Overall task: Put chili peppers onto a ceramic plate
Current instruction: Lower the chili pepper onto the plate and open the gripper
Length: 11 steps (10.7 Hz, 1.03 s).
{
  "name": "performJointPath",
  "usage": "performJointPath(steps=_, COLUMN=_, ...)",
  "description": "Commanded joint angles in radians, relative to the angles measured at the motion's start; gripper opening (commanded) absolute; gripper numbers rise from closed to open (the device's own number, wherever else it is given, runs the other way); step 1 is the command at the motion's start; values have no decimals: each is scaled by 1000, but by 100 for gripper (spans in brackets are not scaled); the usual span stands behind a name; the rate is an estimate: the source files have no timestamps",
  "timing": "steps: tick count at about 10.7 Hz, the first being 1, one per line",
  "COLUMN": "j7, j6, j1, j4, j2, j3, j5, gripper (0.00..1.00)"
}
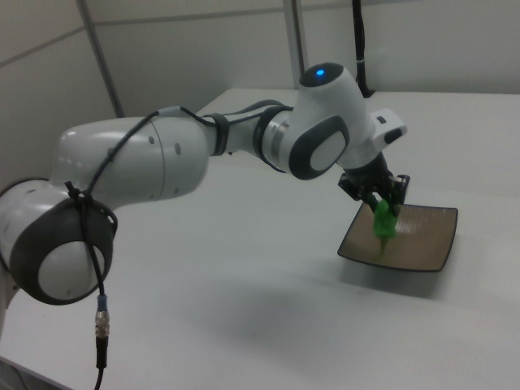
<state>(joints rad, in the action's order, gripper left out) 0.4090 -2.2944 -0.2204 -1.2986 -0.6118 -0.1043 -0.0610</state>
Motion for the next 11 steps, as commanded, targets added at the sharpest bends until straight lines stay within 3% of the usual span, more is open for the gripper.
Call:
performJointPath(steps=1, j7=17, j6=-13, j1=-19, j4=97, j2=-86, j3=8, j5=-25, gripper=0)
performJointPath(steps=11, j7=-48, j6=-146, j1=-31, j4=91, j2=-157, j3=54, j5=-31, gripper=0)
